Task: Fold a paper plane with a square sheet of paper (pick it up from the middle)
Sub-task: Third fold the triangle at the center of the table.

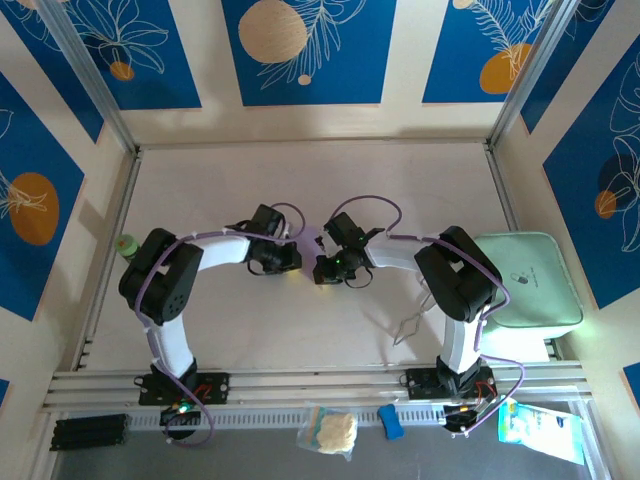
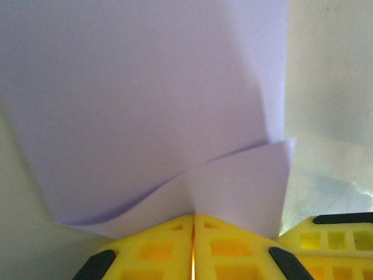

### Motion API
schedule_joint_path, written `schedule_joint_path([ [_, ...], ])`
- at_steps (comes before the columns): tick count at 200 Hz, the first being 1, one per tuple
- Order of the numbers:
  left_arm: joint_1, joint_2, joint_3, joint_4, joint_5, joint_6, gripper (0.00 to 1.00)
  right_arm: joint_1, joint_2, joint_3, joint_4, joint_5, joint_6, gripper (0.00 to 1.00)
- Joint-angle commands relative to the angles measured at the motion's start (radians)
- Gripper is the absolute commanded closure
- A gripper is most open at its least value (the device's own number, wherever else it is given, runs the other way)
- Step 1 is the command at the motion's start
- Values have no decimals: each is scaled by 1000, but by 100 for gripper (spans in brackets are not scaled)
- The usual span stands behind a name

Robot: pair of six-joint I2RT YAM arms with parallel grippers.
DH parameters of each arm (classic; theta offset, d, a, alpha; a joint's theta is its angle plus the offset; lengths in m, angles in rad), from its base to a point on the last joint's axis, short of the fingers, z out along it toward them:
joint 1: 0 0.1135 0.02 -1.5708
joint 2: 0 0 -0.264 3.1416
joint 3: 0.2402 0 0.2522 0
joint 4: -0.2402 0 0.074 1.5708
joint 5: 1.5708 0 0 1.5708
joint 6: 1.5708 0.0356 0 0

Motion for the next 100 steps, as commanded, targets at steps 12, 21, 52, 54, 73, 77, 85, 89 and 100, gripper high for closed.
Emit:
schedule_joint_path([
  [12, 104, 39, 40, -82, -135, 68, 89, -7, 41, -58, -161, 54, -21, 100],
  [21, 114, 29, 49, -92, -136, 71, 89, -8, 39, -53, -158, 49, -21, 100],
  [52, 126, -55, 74, -129, -156, 68, 85, -9, 2, -24, -105, -11, -20, 99],
  [54, 126, -62, 73, -128, -155, 64, 85, -8, -3, -18, -100, -19, -20, 98],
  [73, 126, -137, 65, -100, -133, -5, 76, -3, -52, 43, -44, -55, 3, 91],
  [77, 126, -154, 62, -93, -130, -19, 74, -2, -62, 56, -34, -51, 11, 89],
  [85, 126, -182, 56, -85, -128, -54, 71, -2, -80, 75, -20, -37, 29, 85],
  [89, 126, -197, 50, -83, -130, -71, 69, -1, -88, 82, -12, -29, 37, 83],
  [100, 126, -244, 27, -68, -136, -111, 63, 0, -109, 90, 4, 7, 63, 78],
])
